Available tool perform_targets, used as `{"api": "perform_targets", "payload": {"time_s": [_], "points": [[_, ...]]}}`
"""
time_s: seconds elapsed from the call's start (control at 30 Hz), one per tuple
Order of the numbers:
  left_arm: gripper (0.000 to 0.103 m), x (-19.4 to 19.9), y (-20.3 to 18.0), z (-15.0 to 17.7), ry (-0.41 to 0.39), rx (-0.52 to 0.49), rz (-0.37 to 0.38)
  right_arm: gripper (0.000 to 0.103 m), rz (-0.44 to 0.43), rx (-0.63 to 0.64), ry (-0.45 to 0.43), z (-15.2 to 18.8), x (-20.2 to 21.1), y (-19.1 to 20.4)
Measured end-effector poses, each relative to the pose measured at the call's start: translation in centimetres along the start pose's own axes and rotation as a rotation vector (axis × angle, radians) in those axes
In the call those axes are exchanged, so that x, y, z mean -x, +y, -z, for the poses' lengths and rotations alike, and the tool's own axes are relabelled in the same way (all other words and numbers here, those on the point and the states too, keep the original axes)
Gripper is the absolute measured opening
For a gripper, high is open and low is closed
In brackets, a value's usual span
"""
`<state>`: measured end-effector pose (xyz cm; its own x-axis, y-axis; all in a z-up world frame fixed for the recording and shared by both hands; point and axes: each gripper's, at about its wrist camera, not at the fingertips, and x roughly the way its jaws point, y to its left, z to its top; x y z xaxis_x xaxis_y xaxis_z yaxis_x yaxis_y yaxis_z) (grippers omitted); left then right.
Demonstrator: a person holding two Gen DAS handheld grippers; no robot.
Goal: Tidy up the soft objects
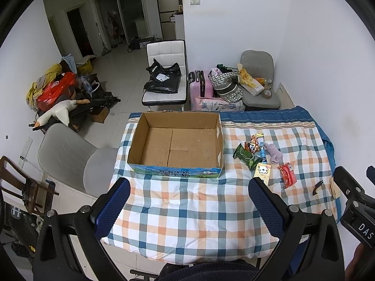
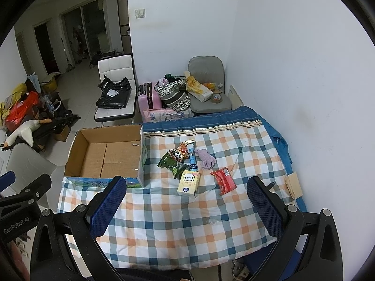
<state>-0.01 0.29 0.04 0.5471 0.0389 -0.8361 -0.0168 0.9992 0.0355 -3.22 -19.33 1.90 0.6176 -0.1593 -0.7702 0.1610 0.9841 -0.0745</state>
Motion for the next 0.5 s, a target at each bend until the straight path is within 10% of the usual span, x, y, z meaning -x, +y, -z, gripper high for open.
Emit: {"api": "perform_targets", "payload": {"time_s": [0.5], "points": [[0.103, 0.17, -0.23, -0.71, -0.002, -0.004, -0.003, 0.103, -0.002, 0.0, 0.003, -0.31, 0.08, -0.08]]}}
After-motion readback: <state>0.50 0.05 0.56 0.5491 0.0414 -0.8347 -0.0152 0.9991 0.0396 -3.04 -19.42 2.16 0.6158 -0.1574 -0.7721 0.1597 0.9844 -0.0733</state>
